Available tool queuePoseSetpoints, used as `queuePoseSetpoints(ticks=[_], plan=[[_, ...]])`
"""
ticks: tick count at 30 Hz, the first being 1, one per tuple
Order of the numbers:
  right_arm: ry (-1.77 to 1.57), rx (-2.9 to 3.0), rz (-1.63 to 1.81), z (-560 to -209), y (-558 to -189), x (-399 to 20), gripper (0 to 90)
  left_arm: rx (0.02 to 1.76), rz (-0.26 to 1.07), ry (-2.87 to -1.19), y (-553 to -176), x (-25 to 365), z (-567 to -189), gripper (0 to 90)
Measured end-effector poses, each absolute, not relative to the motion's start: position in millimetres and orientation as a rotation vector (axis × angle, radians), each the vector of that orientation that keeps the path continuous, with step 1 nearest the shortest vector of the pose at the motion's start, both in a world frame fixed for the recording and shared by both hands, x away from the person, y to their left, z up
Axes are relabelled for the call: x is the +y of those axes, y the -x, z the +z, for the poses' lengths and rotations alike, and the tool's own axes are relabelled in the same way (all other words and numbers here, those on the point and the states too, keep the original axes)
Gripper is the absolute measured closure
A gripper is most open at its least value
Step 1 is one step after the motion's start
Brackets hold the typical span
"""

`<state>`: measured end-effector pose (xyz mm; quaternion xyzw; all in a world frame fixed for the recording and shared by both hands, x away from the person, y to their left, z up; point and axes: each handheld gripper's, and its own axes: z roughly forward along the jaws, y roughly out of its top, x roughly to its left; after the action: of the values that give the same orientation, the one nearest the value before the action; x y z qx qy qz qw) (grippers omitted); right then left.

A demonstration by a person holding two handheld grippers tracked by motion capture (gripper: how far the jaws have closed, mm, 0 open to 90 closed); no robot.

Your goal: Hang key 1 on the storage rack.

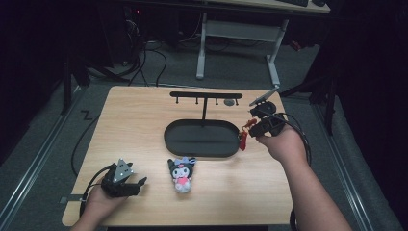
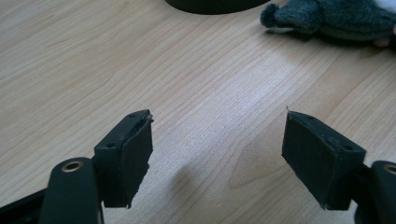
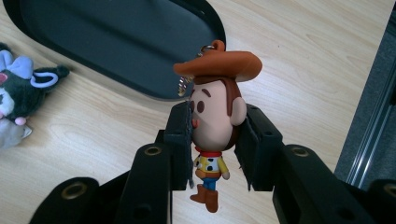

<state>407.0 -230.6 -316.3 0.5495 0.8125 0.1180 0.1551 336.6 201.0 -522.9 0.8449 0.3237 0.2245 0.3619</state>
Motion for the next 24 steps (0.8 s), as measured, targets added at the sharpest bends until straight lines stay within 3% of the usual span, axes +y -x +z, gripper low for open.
queuePoseSetpoints(ticks=[24], plan=[[-1.581, 2.302, 0.365, -309.5, -441.5, -220.2, 67.7, 0.831, 0.571, -2.192, -336.8, 202.2, -525.1, 24.9]])
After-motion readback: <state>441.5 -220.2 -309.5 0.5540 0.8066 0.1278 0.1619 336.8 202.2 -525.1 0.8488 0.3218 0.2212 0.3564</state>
